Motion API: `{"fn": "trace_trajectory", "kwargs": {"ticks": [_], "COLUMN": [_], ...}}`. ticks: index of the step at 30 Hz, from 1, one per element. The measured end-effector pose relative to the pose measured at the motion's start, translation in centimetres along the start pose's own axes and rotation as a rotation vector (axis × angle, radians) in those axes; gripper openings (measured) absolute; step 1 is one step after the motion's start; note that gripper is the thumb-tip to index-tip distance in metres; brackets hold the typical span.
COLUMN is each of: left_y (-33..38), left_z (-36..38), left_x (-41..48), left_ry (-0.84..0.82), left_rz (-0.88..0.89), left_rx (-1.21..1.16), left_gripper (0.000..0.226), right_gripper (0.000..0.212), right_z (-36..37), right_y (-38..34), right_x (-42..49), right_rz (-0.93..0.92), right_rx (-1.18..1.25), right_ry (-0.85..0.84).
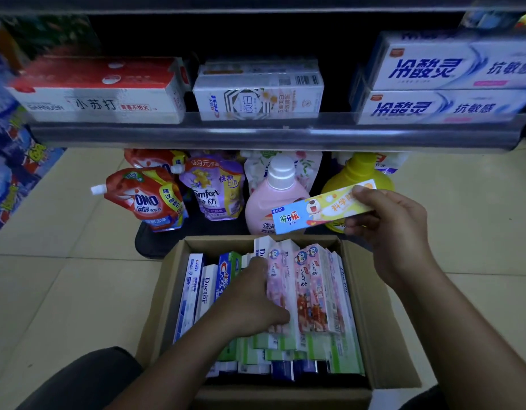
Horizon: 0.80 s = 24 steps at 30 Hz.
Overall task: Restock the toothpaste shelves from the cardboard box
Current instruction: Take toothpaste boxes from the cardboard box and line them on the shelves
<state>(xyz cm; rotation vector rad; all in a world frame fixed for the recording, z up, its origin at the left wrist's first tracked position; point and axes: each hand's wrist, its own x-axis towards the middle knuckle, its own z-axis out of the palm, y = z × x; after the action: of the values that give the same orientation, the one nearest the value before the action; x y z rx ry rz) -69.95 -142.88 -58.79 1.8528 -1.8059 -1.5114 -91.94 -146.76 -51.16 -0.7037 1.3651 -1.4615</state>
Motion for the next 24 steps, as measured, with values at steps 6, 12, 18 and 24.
{"fn": "trace_trajectory", "kwargs": {"ticks": [6, 12, 18, 24], "left_y": [-0.5, 0.9, 9.6, 20.6], "left_z": [-2.4, -7.9, -12.8, -13.8], "left_x": [-0.8, -2.9, -4.7, -6.0], "left_ry": [0.146, 0.427, 0.439, 0.419], "left_rz": [-0.067, 0.211, 0.567, 0.810], "left_rx": [-0.092, -0.175, -0.543, -0.656], "left_gripper": [0.067, 0.034, 0.029, 0.049], "right_gripper": [0.010, 0.028, 0.031, 0.031], "right_z": [-0.4, -0.5, 0.1, -0.1], "right_y": [-0.5, -3.6, -10.2, -17.9], "right_x": [-0.5, -1.0, -1.0, -1.4], "right_rz": [-0.014, -0.084, -0.274, -0.441], "right_rx": [0.078, 0.193, 0.299, 0.353], "right_ry": [-0.037, -0.059, -0.080, -0.143]}}
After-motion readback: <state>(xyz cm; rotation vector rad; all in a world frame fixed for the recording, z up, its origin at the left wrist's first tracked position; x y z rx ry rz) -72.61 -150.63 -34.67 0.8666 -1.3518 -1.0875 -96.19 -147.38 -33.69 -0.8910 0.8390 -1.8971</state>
